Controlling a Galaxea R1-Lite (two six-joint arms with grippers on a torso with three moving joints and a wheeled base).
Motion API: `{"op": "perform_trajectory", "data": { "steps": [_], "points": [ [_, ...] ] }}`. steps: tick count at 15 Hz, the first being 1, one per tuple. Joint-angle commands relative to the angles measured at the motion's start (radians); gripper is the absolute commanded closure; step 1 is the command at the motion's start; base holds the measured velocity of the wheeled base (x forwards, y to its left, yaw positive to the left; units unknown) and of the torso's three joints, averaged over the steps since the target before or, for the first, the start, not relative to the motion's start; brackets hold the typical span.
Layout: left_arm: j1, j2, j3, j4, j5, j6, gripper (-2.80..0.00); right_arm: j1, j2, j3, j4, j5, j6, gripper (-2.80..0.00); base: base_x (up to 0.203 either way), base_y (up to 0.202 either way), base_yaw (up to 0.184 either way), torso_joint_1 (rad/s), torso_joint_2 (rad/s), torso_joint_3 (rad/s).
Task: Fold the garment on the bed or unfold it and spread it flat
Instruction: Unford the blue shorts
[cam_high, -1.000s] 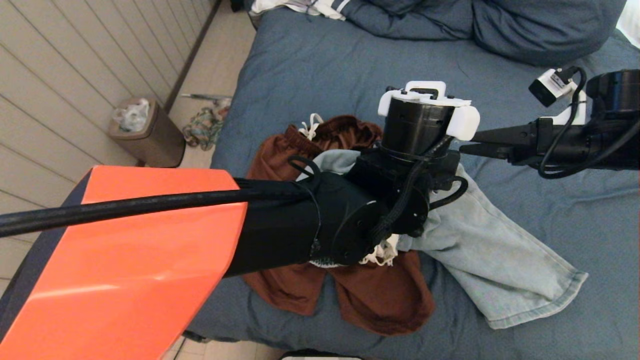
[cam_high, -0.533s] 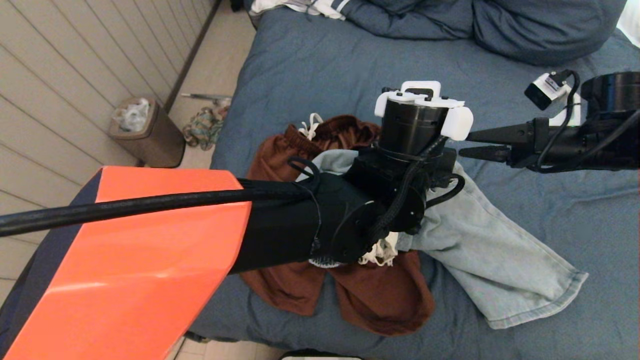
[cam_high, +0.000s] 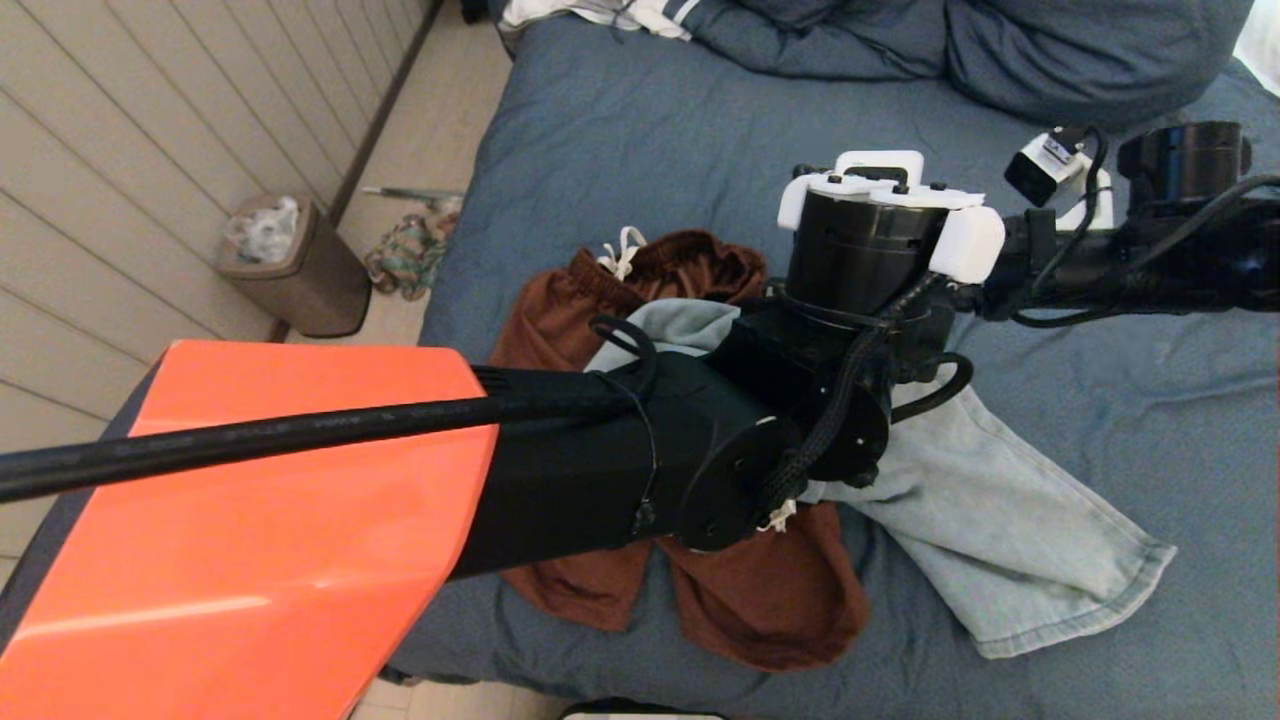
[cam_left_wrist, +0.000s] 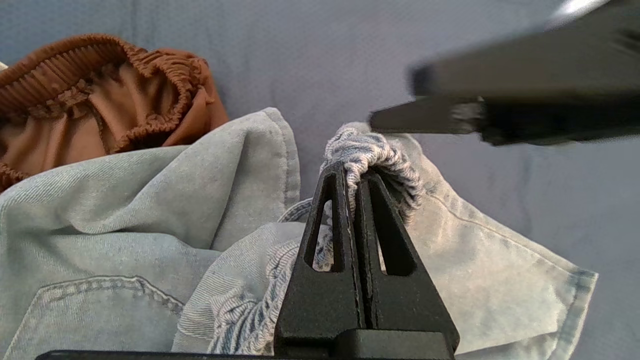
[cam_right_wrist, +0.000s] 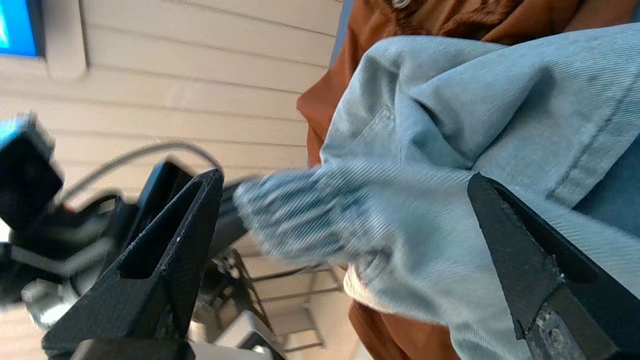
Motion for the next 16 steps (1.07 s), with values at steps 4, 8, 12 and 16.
{"op": "perform_trajectory", "data": {
  "steps": [4, 8, 12, 16],
  "points": [
    [-0.003, -0.009, 0.000, -0.005, -0.006, -0.001, 0.00, 0.004, 0.062, -0.041, -0.001, 0.008, 0.052, -2.80, 0.000, 0.000, 0.000, 0.000, 0.00, 0.000],
    [-0.003, -0.021, 0.000, -0.005, -0.007, -0.001, 0.00, 0.045, 0.074, -0.027, 0.003, 0.008, 0.053, -2.80, 0.000, 0.000, 0.000, 0.000, 0.00, 0.000],
    [-0.006, -0.024, 0.000, -0.005, -0.007, 0.000, 0.00, 0.065, 0.087, -0.042, 0.043, 0.008, 0.053, -2.80, 0.000, 0.000, 0.000, 0.000, 0.00, 0.000],
    [-0.006, -0.022, 0.000, -0.005, -0.007, 0.001, 0.00, 0.056, 0.089, -0.043, 0.049, 0.006, 0.053, 0.00, 0.000, 0.000, 0.000, 0.000, 0.00, 0.000]
  ]
}}
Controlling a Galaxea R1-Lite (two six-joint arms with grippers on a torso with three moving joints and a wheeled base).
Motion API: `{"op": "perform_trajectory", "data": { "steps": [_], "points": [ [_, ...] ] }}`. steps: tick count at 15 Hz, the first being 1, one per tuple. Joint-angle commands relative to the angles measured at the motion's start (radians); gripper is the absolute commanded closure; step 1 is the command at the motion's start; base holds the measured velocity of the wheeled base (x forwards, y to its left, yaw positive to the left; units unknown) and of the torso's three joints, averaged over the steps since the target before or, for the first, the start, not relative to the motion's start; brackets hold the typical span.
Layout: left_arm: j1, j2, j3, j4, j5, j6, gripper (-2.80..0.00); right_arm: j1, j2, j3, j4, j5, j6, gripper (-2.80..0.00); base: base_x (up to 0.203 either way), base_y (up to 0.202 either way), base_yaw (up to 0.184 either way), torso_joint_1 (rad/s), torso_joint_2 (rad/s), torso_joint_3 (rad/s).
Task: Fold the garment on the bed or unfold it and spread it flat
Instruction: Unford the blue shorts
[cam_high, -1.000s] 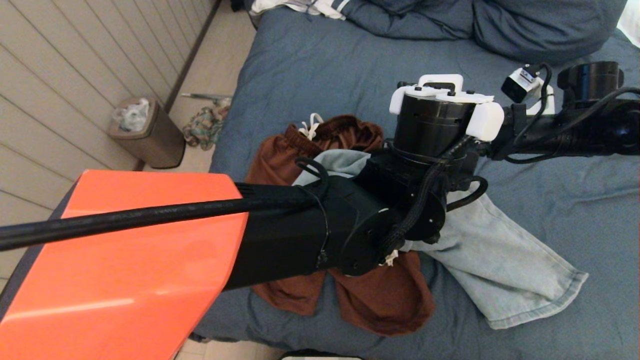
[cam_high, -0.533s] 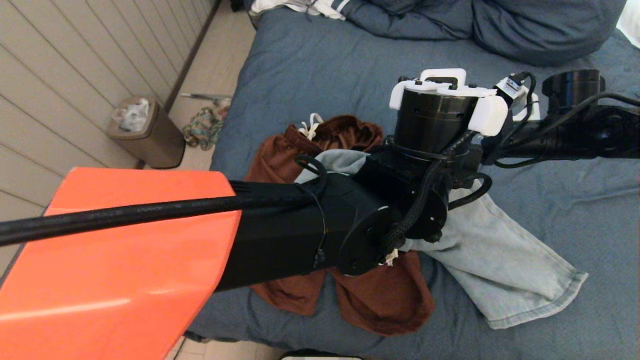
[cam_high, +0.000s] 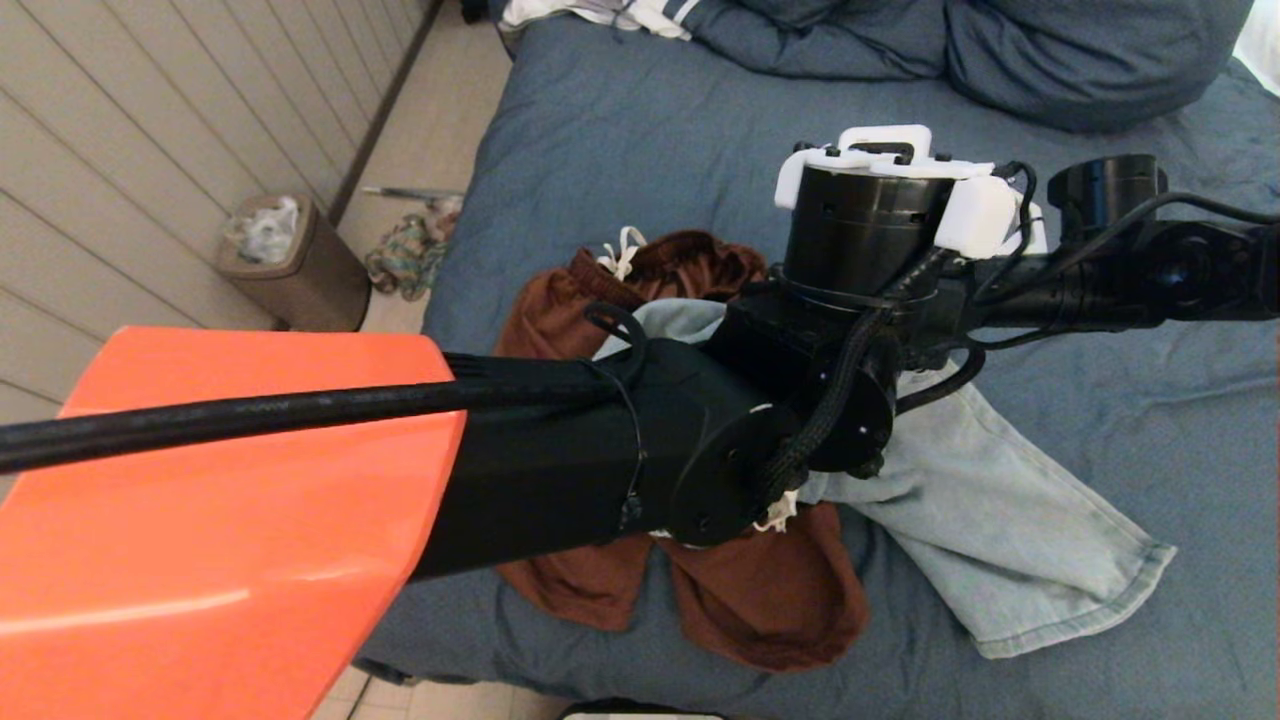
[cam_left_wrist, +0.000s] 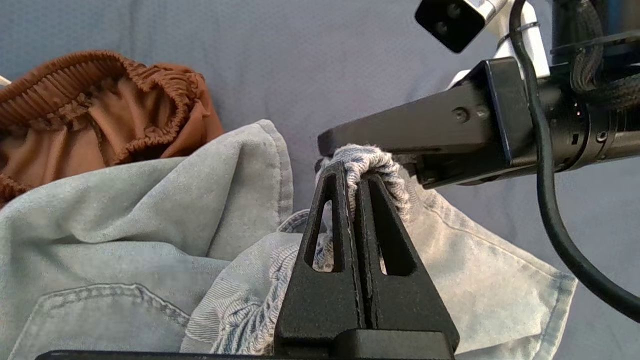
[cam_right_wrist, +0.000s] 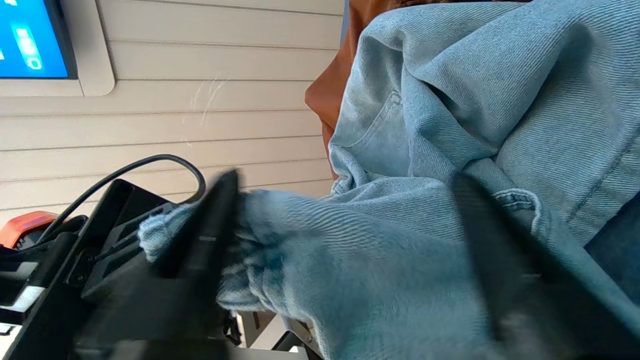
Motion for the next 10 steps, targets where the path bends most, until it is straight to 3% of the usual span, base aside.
{"op": "perform_trajectory", "data": {
  "steps": [1, 10],
  "points": [
    [0.000, 0.001, 0.000, -0.001, 0.003, -0.001, 0.00, -0.006, 0.002, -0.003, 0.000, 0.006, 0.001, 0.00, 0.000, 0.000, 0.000, 0.000, 0.00, 0.000],
    [0.000, 0.015, 0.000, -0.003, 0.005, -0.001, 0.00, -0.033, -0.013, -0.010, 0.002, 0.007, 0.000, 0.00, 0.000, 0.000, 0.000, 0.000, 0.00, 0.000]
  ]
}}
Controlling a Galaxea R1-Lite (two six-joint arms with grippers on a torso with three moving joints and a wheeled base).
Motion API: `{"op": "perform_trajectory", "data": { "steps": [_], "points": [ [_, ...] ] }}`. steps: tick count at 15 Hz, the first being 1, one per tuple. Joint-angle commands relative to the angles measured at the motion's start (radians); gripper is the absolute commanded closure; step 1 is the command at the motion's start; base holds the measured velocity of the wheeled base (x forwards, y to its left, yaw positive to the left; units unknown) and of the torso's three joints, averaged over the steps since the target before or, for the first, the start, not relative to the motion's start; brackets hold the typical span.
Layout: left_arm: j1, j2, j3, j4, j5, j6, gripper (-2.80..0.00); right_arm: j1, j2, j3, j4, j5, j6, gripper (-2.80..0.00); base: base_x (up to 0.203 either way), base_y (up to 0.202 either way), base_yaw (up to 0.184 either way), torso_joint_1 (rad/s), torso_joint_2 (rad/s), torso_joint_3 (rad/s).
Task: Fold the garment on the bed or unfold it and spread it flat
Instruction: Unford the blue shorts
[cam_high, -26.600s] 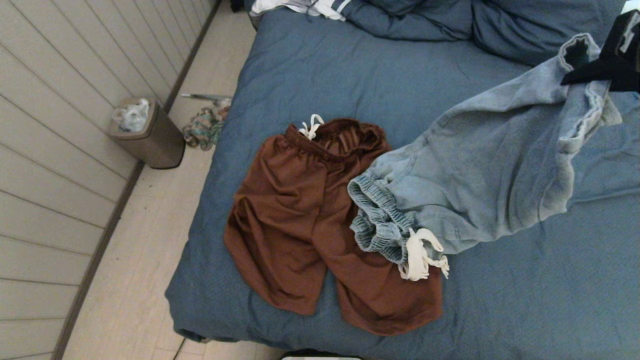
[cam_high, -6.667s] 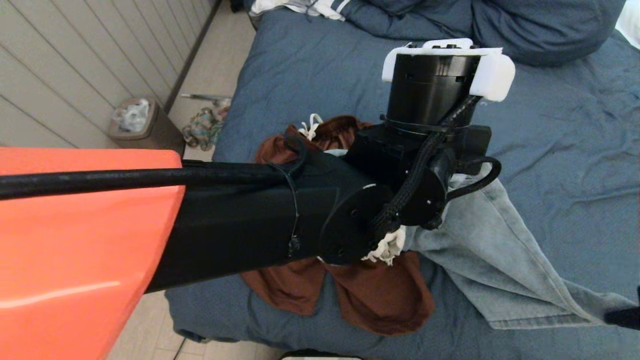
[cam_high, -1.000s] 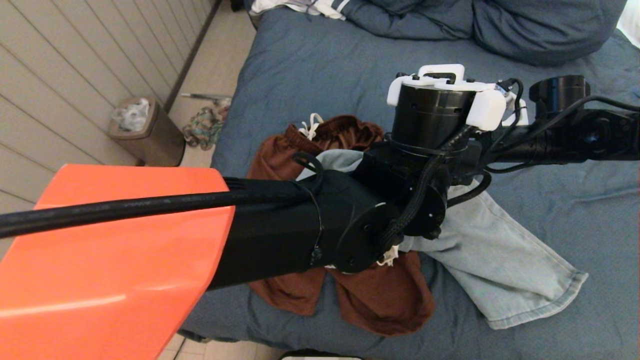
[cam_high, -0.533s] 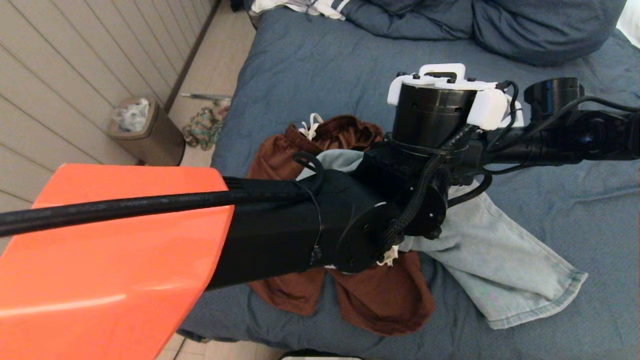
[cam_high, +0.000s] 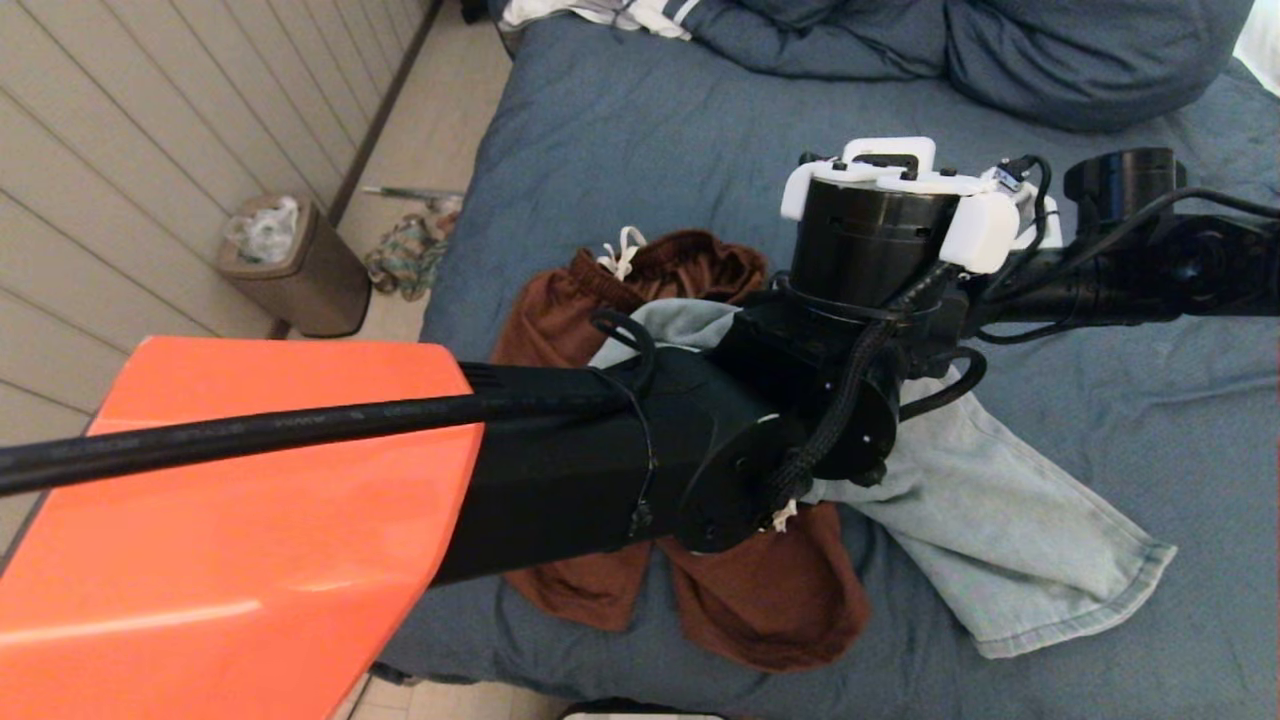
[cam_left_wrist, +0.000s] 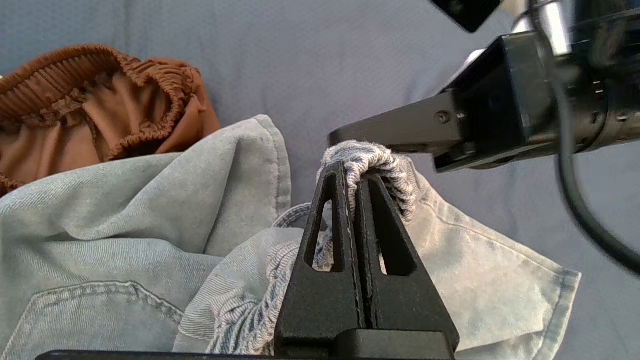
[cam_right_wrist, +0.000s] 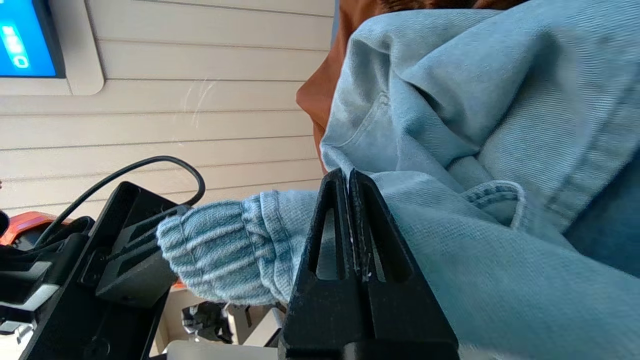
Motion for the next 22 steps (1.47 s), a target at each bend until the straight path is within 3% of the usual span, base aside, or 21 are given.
{"op": "perform_trajectory", "data": {
  "steps": [1, 6, 11, 14, 20, 22],
  "points": [
    [0.001, 0.003, 0.002, -0.002, 0.007, -0.001, 0.00, -0.006, -0.010, 0.007, 0.000, 0.007, 0.002, 0.00, 0.000, 0.000, 0.000, 0.000, 0.00, 0.000],
    [-0.002, 0.003, 0.003, 0.008, 0.014, -0.002, 0.00, -0.009, -0.031, 0.014, 0.002, 0.007, 0.003, 0.00, 0.000, 0.000, 0.000, 0.000, 0.00, 0.000],
    [-0.005, -0.006, 0.003, 0.005, 0.016, -0.002, 0.00, -0.102, -0.095, -0.007, 0.010, 0.007, 0.018, 0.00, 0.000, 0.000, 0.000, 0.000, 0.00, 0.000],
    [-0.004, 0.000, 0.003, 0.011, 0.017, -0.004, 0.00, -0.159, -0.111, -0.073, 0.184, -0.007, 0.028, 0.00, 0.000, 0.000, 0.000, 0.000, 0.00, 0.000],
    [-0.002, 0.012, 0.002, 0.054, 0.025, -0.001, 0.00, -0.112, -0.090, -0.125, 0.382, -0.210, -0.020, 0.00, 0.000, 0.000, 0.000, 0.000, 0.00, 0.000],
    [-0.002, 0.024, 0.002, 0.052, 0.021, 0.007, 0.00, -0.091, -0.048, -0.211, 0.463, -0.298, -0.056, 0.00, 0.000, 0.000, 0.000, 0.000, 0.00, 0.000]
  ]
}}
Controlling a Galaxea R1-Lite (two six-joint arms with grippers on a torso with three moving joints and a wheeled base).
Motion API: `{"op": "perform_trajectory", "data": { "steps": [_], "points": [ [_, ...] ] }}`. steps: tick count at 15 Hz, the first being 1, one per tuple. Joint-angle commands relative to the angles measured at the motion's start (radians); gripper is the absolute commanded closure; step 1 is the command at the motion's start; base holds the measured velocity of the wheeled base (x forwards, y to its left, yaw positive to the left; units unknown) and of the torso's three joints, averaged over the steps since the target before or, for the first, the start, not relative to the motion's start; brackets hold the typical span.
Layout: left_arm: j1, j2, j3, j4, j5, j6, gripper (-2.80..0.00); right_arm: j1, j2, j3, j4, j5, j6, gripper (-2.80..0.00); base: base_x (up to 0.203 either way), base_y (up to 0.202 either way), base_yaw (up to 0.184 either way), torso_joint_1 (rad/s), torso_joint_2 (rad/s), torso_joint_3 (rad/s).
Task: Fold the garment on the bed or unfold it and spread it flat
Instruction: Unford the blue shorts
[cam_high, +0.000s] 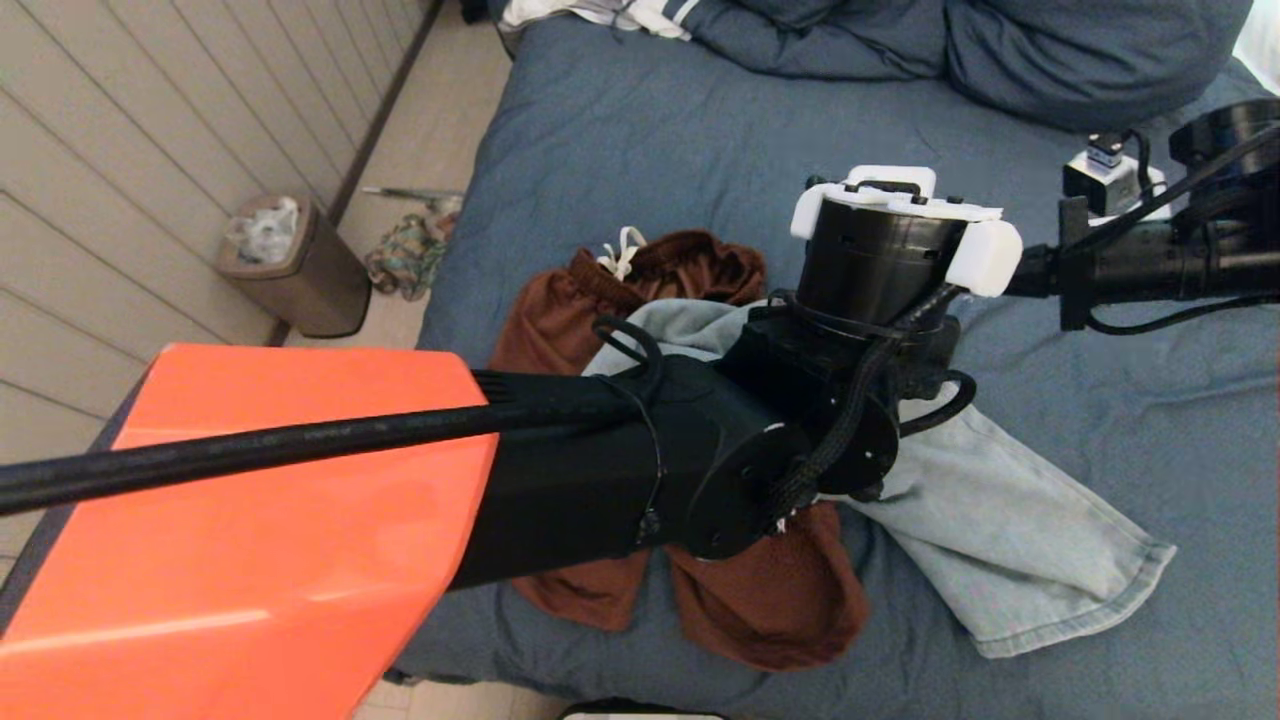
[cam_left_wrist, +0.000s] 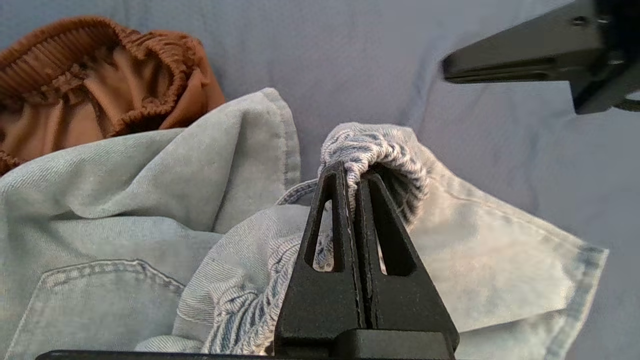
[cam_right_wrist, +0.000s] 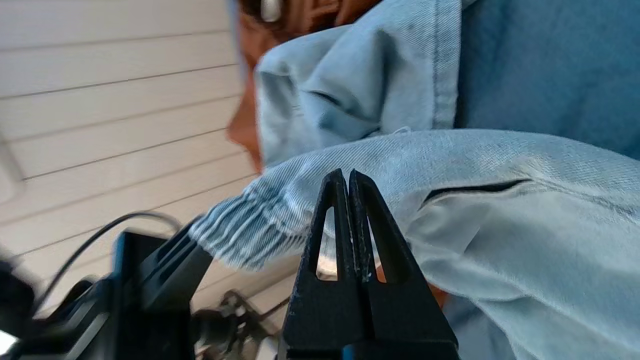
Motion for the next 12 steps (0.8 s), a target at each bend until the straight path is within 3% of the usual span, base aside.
{"op": "perform_trajectory", "data": {
  "steps": [1, 2, 4, 5, 6, 9, 10, 11, 12],
  "points": [
    [0.002, 0.015, 0.000, -0.002, 0.001, 0.001, 0.00, 0.030, 0.063, -0.097, 0.098, -0.121, -0.054, 0.00, 0.000, 0.000, 0.000, 0.000, 0.00, 0.000],
    [0.003, 0.015, 0.000, 0.000, 0.001, 0.001, 0.00, 0.045, 0.086, -0.123, 0.143, -0.195, -0.118, 0.00, 0.000, 0.000, 0.000, 0.000, 0.00, 0.000],
    [0.014, 0.015, -0.001, 0.020, -0.003, 0.001, 0.00, 0.063, 0.102, -0.146, 0.144, -0.348, -0.359, 0.00, 0.000, 0.000, 0.000, 0.000, 0.00, 0.000],
    [0.021, 0.011, -0.001, 0.025, -0.004, 0.001, 0.00, 0.070, 0.098, -0.154, 0.115, -0.375, -0.498, 0.00, 0.000, 0.000, 0.000, 0.000, 0.00, 0.000],
    [0.022, 0.011, -0.001, 0.027, -0.005, 0.001, 0.00, 0.076, 0.085, -0.159, 0.068, -0.351, -0.592, 0.00, 0.000, 0.000, 0.000, 0.000, 0.00, 0.000],
    [0.026, 0.007, -0.001, 0.030, -0.010, 0.001, 0.00, 0.078, 0.079, -0.163, 0.042, -0.327, -0.621, 0.00, 0.000, 0.000, 0.000, 0.000, 0.00, 0.000],
    [0.046, -0.002, -0.001, 0.038, -0.023, 0.001, 0.00, 0.072, 0.080, -0.164, 0.032, -0.248, -0.642, 0.00, 0.000, 0.000, 0.000, 0.000, 0.00, 0.000],
    [0.046, -0.002, -0.001, 0.038, -0.023, 0.001, 0.00, 0.067, 0.081, -0.165, 0.021, -0.097, -0.662, -2.80, 0.000, 0.000, 0.000, 0.000, 0.00, 0.000],
    [0.051, -0.002, 0.000, 0.038, -0.023, -0.003, 0.00, 0.060, 0.077, -0.161, 0.017, 0.024, -0.677, -2.80, 0.000, 0.000, 0.000, 0.000, 0.00, 0.000]
  ]
}}
